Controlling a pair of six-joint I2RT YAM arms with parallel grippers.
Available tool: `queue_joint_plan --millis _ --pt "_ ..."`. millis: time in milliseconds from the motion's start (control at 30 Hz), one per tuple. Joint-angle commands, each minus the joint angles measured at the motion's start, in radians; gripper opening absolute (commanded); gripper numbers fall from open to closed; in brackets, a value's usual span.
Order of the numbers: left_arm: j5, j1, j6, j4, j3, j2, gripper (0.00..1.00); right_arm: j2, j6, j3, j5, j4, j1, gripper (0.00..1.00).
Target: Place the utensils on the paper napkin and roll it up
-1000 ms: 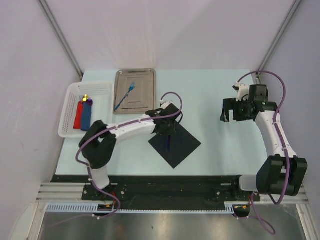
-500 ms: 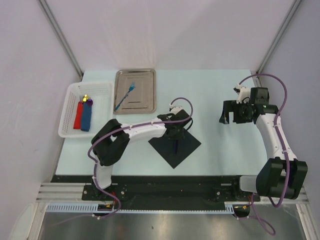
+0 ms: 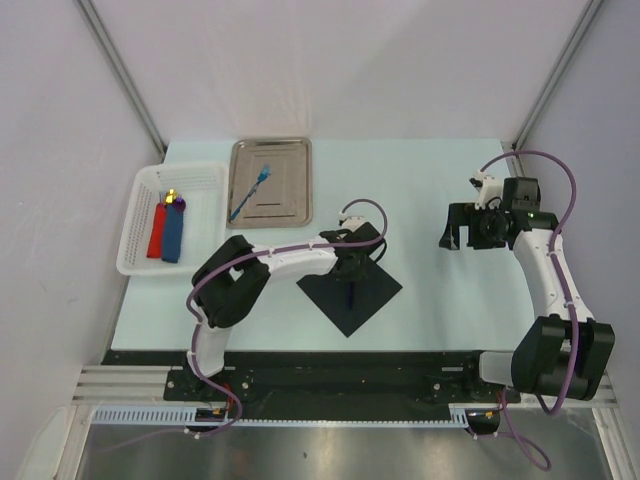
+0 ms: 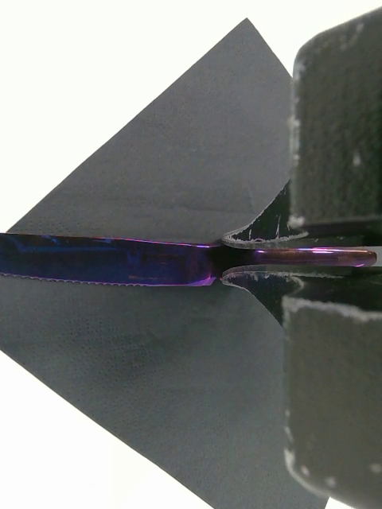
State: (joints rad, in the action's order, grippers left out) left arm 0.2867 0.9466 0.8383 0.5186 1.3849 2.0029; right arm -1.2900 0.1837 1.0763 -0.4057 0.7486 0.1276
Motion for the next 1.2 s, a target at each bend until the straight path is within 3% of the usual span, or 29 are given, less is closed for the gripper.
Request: queue_joint_plan --millis 0,767,1167 --pt "0.028 -0.011 0.015 -0.002 0.048 0.0 0.0 0.029 -0.009 -0.006 -0.013 -0.022 0.007 1.0" --pt "0.086 -0.02 -0.041 -0.012 0.009 -0.09 0.0 0.021 -0.023 -0.039 -0.028 -0.034 0.01 1.0" --pt "0.08 -0.025 -0.035 -0.003 0.006 -0.052 0.02 0.017 -0.021 -0.039 -0.033 -0.038 0.012 1.0"
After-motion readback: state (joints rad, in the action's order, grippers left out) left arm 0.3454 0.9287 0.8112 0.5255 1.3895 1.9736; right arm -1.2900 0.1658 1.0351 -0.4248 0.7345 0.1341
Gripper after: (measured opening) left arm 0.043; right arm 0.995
